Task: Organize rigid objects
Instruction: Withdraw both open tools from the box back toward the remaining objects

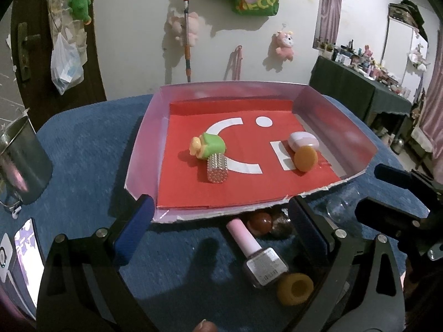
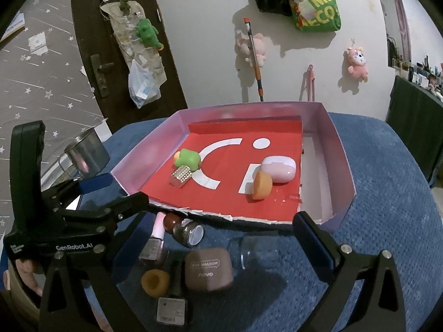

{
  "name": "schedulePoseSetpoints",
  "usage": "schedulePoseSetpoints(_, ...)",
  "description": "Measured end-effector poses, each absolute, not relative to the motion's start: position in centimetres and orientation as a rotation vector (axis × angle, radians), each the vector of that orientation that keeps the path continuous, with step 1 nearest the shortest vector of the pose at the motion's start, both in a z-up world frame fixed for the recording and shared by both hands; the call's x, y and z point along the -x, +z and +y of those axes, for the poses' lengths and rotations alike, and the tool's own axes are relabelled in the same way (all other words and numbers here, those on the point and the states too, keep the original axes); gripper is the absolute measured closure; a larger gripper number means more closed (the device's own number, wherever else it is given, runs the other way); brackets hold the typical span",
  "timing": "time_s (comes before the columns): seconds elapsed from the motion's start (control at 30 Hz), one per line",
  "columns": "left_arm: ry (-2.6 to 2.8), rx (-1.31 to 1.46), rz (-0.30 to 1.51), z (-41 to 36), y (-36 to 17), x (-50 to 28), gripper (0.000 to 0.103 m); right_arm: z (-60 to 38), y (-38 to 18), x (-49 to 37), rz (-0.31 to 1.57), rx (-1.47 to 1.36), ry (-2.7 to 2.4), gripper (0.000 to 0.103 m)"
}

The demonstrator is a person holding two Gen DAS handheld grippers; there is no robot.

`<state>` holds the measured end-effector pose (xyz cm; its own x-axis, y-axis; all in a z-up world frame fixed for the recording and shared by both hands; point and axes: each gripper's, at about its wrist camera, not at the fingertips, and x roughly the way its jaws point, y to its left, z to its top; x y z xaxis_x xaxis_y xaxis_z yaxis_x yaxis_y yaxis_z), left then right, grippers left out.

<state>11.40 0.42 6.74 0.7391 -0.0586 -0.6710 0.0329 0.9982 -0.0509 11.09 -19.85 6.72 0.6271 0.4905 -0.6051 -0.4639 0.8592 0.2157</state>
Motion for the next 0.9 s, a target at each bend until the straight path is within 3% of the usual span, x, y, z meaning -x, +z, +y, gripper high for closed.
schedulePoseSetpoints(0.9, -0.053, 0.070, 0.782, 0.4, 5.6, -8.6, 0.005, -20.6, 4.9, -8.4, 0.752, -0.052, 0.545, 0.000)
